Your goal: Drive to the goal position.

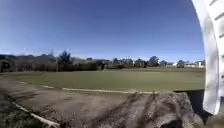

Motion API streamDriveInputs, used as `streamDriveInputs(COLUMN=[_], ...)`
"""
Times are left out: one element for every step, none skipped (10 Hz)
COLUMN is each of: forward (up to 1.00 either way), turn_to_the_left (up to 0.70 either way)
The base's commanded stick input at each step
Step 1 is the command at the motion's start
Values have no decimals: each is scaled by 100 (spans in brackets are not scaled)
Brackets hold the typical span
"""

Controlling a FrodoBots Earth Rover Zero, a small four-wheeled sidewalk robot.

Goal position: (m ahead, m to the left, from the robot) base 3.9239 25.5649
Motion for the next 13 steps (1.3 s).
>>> streamDriveInputs(forward=[0,0,0,0,0,0,0,0,0,0,0,0,14], turn_to_the_left=[45,45,45,24,0,0,0,0,0,0,0,0,0])
